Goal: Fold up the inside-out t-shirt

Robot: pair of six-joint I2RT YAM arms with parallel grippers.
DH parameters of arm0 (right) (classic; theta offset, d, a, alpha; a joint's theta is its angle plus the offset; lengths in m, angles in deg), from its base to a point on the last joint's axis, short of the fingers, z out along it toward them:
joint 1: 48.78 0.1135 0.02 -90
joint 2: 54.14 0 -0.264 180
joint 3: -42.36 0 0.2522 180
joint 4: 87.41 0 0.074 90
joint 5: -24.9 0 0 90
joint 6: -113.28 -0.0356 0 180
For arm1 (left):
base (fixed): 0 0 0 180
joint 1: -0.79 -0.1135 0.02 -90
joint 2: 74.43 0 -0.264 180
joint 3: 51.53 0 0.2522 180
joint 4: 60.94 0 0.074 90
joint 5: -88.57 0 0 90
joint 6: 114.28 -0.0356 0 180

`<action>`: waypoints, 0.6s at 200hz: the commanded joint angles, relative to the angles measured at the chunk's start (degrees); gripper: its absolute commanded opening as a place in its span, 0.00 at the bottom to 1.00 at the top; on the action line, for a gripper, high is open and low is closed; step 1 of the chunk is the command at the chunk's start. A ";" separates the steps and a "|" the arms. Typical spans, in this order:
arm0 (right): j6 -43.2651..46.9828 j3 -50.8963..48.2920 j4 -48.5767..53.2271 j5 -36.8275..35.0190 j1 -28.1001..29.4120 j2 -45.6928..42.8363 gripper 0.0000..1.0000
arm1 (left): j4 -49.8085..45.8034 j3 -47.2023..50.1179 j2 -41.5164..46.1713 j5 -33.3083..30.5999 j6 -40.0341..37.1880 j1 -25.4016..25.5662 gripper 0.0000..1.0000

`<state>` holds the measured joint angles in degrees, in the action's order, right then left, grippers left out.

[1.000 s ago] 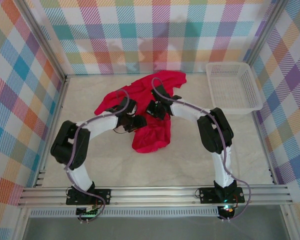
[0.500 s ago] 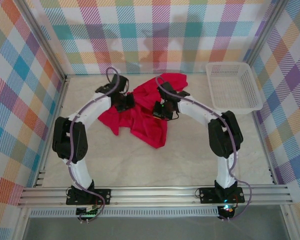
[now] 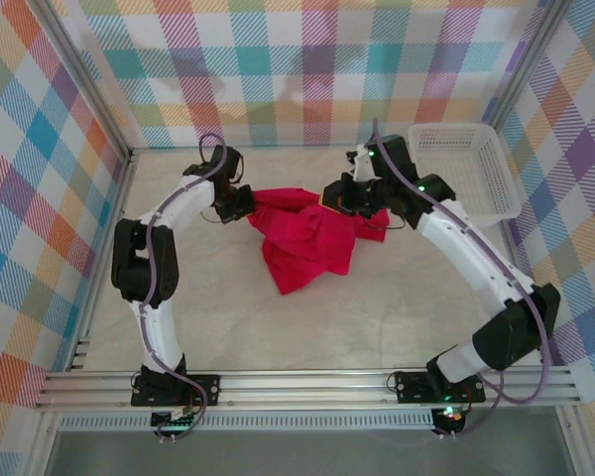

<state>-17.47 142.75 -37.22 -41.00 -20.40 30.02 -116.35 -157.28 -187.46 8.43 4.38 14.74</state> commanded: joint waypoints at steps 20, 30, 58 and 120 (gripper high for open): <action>-4.96 -0.69 -9.12 9.11 -6.10 -8.28 0.00 | -1.56 3.06 -1.85 -0.02 0.61 -3.63 0.00; -5.54 -0.29 -9.63 10.41 -7.28 -8.08 0.00 | -1.65 3.13 -1.58 0.48 0.96 -4.06 0.00; -7.51 1.61 -12.65 14.29 -8.63 -5.12 0.00 | -4.39 0.81 -0.98 0.91 1.08 -4.79 0.00; -4.97 30.67 -4.96 15.63 -9.50 9.60 0.00 | -7.55 -8.03 7.31 6.39 5.87 -13.89 0.00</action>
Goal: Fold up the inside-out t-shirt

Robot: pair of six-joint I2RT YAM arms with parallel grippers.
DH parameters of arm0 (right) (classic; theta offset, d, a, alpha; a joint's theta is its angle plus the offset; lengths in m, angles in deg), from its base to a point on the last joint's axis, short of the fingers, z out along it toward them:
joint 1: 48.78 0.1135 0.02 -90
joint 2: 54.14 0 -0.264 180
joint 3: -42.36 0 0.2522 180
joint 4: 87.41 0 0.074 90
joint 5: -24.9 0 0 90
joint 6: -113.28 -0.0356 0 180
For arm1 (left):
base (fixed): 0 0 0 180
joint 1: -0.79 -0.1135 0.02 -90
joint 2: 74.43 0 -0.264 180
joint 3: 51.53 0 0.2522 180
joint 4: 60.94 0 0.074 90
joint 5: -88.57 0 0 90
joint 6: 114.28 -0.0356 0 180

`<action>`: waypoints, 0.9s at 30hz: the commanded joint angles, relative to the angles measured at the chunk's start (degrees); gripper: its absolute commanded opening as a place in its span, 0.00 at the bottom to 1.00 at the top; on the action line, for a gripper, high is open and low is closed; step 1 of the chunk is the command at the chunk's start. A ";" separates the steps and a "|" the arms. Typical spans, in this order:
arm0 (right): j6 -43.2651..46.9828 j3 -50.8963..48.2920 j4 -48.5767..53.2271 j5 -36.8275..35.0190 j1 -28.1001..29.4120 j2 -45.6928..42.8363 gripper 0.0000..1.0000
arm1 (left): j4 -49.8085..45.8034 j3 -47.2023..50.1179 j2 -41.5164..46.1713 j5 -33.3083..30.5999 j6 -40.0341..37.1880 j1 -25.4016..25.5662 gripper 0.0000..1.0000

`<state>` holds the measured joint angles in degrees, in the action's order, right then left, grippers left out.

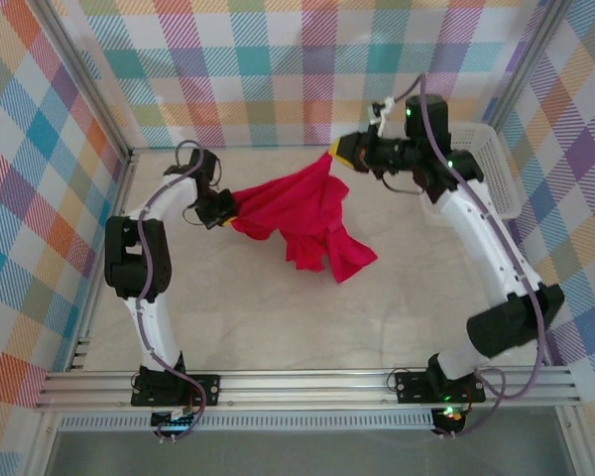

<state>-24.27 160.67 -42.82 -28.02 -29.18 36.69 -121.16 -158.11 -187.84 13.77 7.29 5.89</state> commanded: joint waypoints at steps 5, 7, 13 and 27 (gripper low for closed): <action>5.54 8.89 2.39 0.12 -0.82 -0.15 0.00 | -0.94 -3.19 14.92 -1.59 3.86 -7.14 0.00; 7.74 -0.71 2.13 -2.78 -1.03 -4.60 0.00 | 2.13 3.40 18.08 -2.61 4.72 -7.88 0.00; 8.79 -39.47 -4.75 -11.93 -2.07 -15.11 0.00 | 17.07 28.30 22.47 -0.64 9.81 -4.42 0.00; 14.09 -51.20 -8.18 -13.42 -2.52 -11.96 0.00 | 23.94 32.09 28.15 -9.72 -7.98 17.28 0.66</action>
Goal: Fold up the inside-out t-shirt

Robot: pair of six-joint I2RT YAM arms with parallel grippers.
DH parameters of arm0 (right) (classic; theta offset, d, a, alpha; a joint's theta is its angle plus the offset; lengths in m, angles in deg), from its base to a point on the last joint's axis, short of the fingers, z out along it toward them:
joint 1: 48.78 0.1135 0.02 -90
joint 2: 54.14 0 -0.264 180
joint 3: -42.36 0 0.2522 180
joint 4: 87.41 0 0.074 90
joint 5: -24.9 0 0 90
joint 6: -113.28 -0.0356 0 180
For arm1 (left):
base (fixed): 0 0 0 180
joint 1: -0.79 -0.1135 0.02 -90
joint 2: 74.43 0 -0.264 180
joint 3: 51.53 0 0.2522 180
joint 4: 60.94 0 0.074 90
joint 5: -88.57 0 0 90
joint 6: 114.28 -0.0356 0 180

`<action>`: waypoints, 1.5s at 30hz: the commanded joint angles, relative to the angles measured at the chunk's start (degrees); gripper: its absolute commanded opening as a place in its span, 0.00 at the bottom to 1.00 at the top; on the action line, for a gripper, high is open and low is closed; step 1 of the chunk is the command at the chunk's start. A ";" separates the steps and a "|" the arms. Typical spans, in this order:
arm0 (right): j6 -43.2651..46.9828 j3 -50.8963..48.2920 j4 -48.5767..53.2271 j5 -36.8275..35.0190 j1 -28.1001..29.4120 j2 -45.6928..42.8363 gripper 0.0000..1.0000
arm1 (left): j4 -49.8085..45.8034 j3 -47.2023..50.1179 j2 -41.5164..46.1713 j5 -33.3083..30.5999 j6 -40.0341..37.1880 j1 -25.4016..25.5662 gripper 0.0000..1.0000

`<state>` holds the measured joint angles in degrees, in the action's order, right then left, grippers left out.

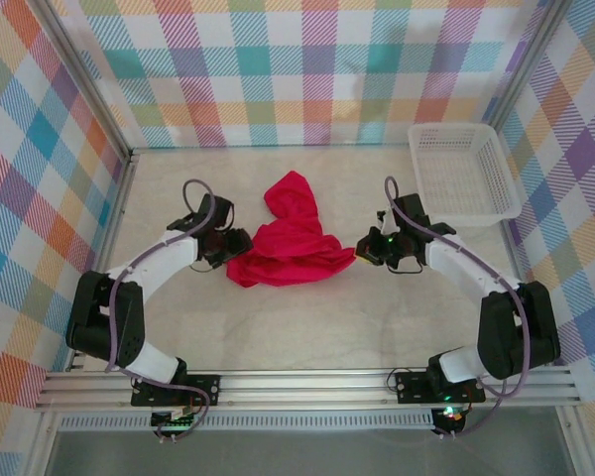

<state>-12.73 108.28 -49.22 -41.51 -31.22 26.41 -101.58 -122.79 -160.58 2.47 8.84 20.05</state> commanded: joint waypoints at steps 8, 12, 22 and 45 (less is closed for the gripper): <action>2.45 1.54 -0.63 -0.48 -0.53 -1.36 0.00 | -0.53 -10.06 -5.60 4.22 -26.46 11.14 0.61; 2.64 1.63 -0.48 -0.22 -0.52 -1.38 0.00 | 0.07 -10.96 -7.66 4.11 -27.67 11.23 0.62; 2.17 1.45 -0.32 -0.22 -0.76 -1.02 0.00 | 4.63 -11.94 -14.91 9.54 -26.40 12.36 0.65; 3.34 5.85 21.80 -30.51 -1.30 -3.55 0.00 | -40.51 -73.71 -25.18 -10.09 -14.84 0.66 0.00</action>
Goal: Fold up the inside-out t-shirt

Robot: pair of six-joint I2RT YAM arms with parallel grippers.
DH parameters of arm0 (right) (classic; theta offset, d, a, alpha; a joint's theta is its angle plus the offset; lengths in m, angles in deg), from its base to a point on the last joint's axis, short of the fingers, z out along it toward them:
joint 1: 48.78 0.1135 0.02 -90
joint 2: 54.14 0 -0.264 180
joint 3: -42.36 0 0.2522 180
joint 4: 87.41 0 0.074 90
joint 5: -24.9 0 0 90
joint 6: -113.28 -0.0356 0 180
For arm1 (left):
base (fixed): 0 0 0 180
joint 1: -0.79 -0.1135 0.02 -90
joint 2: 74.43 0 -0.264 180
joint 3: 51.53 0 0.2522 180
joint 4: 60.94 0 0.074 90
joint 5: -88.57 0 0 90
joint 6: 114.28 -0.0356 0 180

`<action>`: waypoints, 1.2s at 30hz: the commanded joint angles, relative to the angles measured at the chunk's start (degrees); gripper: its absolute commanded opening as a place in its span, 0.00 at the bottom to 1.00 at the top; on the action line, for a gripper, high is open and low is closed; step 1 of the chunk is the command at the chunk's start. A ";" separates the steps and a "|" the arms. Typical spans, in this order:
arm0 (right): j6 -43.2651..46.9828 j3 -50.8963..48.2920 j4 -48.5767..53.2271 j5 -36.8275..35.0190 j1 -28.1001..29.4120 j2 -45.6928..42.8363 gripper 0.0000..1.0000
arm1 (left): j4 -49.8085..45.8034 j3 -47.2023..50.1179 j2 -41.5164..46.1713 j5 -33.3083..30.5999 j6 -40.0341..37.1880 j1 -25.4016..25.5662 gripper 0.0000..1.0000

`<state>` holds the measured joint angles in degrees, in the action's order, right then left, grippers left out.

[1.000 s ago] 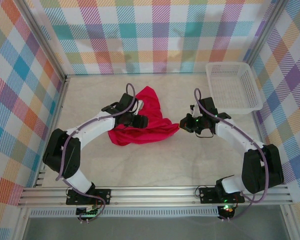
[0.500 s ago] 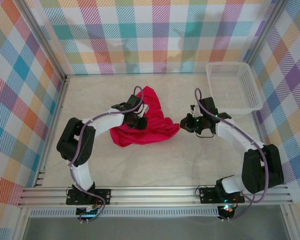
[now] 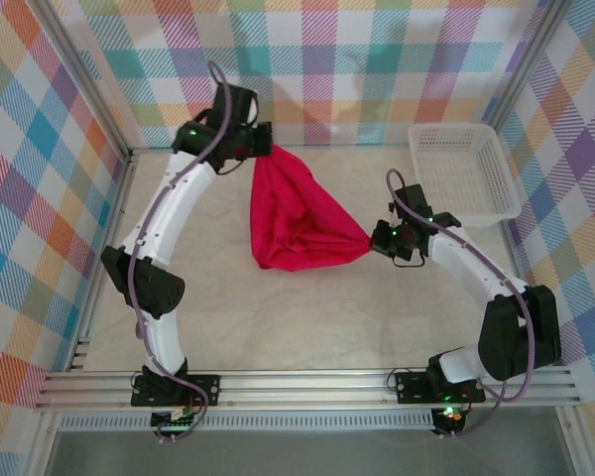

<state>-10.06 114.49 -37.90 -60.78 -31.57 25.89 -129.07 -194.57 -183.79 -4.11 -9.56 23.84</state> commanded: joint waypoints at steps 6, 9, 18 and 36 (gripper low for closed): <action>1.89 -1.32 15.82 -16.65 -3.02 -8.77 0.00 | -10.40 11.88 5.12 -2.68 5.67 -5.62 0.00; 3.71 0.77 14.44 -15.33 -3.50 -7.69 0.00 | -7.14 16.05 5.28 -2.05 6.62 -6.22 0.00; 3.39 15.78 12.59 -11.15 -3.45 10.38 0.25 | -8.00 1.32 -13.66 2.41 9.73 -6.15 0.00; -5.75 17.30 -2.29 6.33 15.65 21.01 0.33 | -7.24 3.07 -12.23 4.78 10.85 -6.09 0.00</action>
<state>-14.08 129.51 -37.27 -56.65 -15.81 41.30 -136.05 -192.78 -200.08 -0.35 0.47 18.20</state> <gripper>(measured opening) 0.335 0.058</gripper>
